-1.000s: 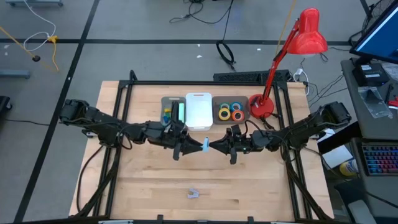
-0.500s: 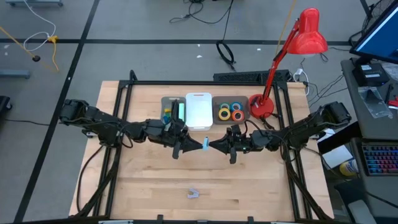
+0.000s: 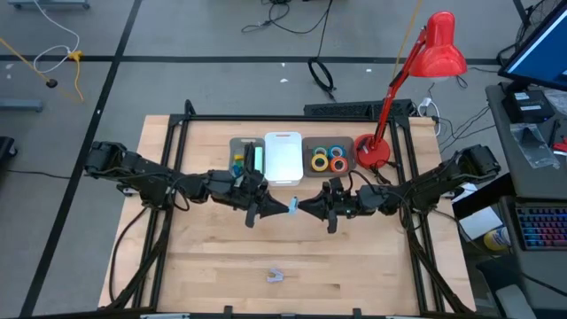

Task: Pick and place Stapler, Stapler remover, tape
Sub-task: Put the light blue staple remover into the white bin

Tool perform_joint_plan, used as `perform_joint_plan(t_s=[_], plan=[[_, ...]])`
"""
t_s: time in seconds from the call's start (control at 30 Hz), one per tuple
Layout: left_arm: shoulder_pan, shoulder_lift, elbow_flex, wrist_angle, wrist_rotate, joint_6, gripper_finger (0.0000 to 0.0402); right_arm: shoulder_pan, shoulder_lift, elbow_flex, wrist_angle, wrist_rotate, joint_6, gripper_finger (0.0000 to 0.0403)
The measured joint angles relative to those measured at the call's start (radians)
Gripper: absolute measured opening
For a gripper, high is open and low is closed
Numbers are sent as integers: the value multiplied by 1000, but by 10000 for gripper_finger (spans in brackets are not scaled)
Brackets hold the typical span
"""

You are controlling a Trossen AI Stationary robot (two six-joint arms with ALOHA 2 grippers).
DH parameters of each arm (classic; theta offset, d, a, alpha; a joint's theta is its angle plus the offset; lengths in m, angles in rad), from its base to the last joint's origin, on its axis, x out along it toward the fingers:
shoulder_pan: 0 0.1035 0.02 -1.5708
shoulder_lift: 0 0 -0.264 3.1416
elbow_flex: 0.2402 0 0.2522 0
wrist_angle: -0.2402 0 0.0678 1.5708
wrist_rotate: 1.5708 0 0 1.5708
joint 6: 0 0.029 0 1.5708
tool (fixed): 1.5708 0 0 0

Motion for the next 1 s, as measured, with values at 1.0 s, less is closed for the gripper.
perform_joint_plan(t_s=[1.0], plan=[[272,-49,1,-394,-126,182,0,73,-1,0,-232,-259,230,113]])
